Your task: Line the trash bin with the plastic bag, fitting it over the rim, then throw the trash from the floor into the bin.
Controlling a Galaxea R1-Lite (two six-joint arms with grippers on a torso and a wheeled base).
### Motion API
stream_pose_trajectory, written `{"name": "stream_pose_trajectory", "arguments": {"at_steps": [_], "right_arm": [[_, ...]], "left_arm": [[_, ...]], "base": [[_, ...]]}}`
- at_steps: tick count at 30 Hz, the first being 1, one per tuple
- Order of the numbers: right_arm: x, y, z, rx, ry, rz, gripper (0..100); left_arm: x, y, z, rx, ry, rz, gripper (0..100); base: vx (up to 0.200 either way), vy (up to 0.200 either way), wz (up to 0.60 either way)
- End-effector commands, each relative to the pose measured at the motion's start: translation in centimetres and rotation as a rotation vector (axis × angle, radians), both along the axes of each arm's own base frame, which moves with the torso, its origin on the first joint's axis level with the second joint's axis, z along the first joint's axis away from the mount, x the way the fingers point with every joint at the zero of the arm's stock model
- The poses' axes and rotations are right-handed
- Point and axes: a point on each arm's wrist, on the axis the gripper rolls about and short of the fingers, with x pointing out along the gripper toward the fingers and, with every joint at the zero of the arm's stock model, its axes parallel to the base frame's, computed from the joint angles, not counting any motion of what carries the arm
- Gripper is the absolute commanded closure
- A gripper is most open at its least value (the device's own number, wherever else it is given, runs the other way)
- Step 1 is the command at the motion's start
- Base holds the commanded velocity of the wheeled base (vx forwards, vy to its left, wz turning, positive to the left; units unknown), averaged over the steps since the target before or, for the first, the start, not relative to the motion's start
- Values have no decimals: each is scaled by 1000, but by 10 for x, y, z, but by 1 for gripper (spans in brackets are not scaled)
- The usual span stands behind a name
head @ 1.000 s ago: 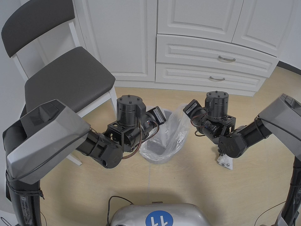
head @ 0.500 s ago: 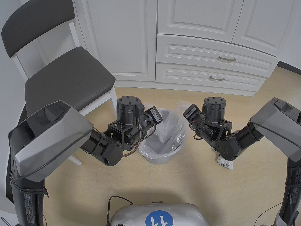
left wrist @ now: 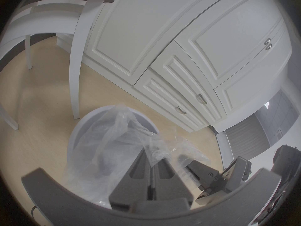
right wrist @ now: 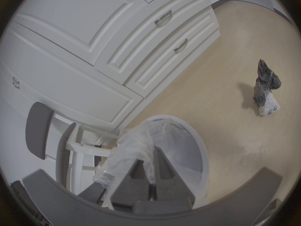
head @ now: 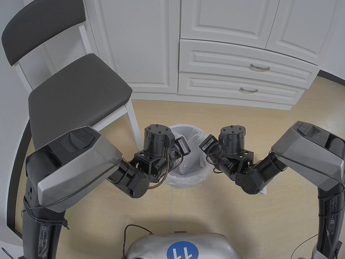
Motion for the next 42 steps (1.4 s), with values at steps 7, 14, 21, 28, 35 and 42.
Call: {"name": "stream_pose_trajectory", "arguments": {"at_steps": [7,14,21,28,35,42], "right_arm": [[2,2,-13,-24,26,3,100],[-16,-27,-3,-291,44,79,100],[-46,-55,-1,-515,42,199,100],[-63,-70,-13,-699,9,242,100],[-72,-86,-18,-836,13,269,100],[-88,-98,-20,-935,39,312,100]], "left_arm": [[8,5,-8,31,0,14,100],[3,42,22,351,-126,122,100],[-17,78,35,516,-143,92,100],[-33,98,20,658,-125,-18,100],[-39,116,25,726,-122,-19,100],[-56,138,38,775,-71,-109,100]], "base": [[0,0,0],[0,0,0],[0,0,0],[0,0,0],[0,0,0],[0,0,0]]}}
